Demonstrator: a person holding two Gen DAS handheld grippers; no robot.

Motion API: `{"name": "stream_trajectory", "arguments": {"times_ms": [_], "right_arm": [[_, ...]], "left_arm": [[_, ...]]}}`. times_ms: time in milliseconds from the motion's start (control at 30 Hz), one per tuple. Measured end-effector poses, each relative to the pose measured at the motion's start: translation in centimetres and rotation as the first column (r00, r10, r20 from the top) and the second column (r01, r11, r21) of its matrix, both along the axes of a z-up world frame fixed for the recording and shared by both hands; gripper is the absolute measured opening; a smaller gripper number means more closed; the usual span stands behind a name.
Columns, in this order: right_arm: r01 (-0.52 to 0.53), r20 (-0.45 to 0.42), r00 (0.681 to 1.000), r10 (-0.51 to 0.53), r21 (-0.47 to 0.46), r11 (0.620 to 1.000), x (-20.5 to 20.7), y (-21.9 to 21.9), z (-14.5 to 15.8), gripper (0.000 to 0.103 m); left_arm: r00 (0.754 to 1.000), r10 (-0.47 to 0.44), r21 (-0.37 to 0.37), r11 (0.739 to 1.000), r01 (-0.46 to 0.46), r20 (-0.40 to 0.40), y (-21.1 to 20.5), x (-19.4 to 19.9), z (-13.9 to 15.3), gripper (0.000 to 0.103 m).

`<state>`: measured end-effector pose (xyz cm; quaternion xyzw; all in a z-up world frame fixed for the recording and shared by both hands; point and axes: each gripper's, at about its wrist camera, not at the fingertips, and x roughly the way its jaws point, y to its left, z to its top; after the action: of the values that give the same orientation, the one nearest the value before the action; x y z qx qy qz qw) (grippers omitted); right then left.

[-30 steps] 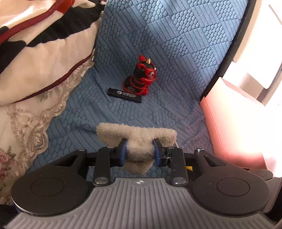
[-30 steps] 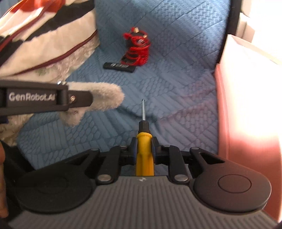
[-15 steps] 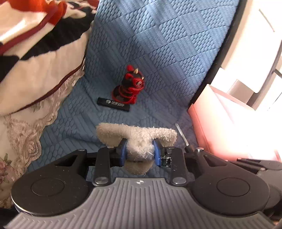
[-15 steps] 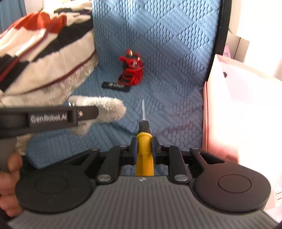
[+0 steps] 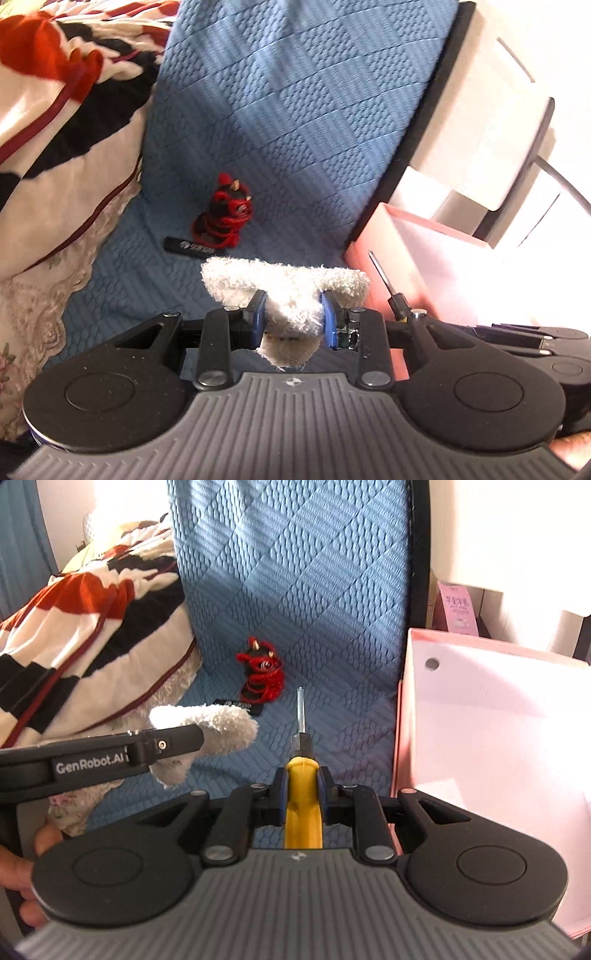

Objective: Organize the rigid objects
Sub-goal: 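Carry the fluffy toy and screwdriver over the pink-rimmed box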

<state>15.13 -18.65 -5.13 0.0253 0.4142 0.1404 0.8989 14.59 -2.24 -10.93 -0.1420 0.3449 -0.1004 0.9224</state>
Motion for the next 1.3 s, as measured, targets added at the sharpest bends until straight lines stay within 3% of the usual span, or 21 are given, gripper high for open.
{"name": "stream_trajectory", "arguments": {"times_ms": [367,867,1033,1300], "right_arm": [[0.001,0.061,0.998,-0.003,0.030,1.000,0.6,-3.6,3.8,0.020],[0.076,0.156,0.985,-0.075,0.002,0.997,1.5,-11.0,8.4,0.020],[0.128,0.156,0.980,-0.127,0.002,0.992,1.1,-14.4,8.0,0.020],[0.219,0.099,0.971,-0.217,-0.006,0.976,-0.3,-19.4,4.6,0.020]], "left_arm": [[0.998,-0.041,-0.013,0.999,0.041,0.055,-4.8,0.2,2.7,0.036],[0.987,-0.122,-0.036,0.991,0.126,0.107,-10.9,2.5,9.2,0.036],[0.982,-0.164,-0.029,0.986,0.167,0.092,-14.0,2.5,9.7,0.036],[0.975,-0.223,-0.002,0.975,0.223,0.018,-18.5,3.2,7.1,0.036]]}}
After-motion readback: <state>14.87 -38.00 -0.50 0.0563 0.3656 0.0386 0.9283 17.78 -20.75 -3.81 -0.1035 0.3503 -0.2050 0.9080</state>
